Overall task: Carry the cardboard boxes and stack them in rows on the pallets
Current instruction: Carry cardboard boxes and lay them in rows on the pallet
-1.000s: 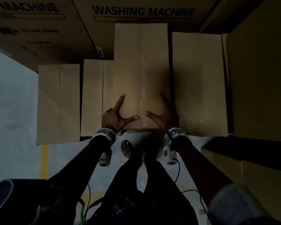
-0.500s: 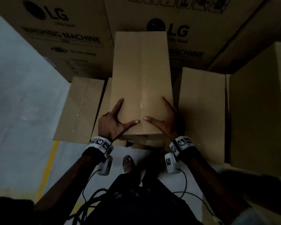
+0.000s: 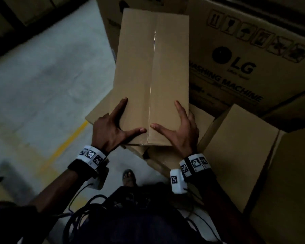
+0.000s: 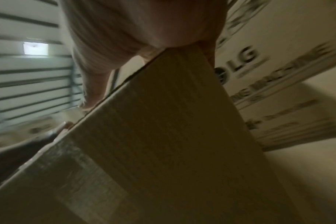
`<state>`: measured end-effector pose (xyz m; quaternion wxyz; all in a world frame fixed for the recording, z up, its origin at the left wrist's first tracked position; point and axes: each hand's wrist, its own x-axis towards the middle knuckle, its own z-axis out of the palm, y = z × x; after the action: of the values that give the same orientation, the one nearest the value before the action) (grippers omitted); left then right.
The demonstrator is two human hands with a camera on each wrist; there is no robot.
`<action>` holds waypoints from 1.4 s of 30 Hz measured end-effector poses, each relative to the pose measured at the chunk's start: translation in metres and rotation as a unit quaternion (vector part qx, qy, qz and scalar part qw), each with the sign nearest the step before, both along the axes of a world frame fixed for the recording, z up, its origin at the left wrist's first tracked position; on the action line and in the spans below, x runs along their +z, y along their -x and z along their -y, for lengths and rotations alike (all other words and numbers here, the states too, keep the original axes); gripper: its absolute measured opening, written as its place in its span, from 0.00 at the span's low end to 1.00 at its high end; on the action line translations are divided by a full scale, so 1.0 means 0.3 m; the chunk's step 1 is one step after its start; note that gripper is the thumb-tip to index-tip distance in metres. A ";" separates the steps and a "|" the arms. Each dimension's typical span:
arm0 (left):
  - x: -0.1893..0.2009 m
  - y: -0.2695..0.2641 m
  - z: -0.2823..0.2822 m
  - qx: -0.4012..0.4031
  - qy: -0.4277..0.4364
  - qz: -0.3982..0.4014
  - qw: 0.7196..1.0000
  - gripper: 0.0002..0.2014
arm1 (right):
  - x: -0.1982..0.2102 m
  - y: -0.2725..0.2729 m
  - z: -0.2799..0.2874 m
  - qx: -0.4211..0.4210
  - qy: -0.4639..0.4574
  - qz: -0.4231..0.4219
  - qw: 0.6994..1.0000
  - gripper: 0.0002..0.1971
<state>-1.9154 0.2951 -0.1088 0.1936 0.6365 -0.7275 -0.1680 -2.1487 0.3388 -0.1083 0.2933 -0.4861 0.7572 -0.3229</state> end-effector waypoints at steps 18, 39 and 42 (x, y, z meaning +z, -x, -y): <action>0.118 -0.645 -0.196 0.326 0.073 -0.036 0.942 0.59 | 0.169 -0.707 0.333 0.341 0.098 -0.062 0.933 0.61; 0.176 -1.194 -0.677 0.684 0.088 0.009 0.724 0.62 | 0.237 -1.762 0.245 0.674 0.158 -0.007 0.722 0.58; 0.174 -1.184 -0.767 0.742 0.081 0.027 0.665 0.62 | 0.224 -1.893 0.183 0.739 0.137 0.001 0.659 0.59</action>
<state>-1.5601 0.5252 -0.0566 0.2853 0.9519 -0.0303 0.1078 -1.5809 0.2838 -0.0412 0.3664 -0.9201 0.0951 -0.1004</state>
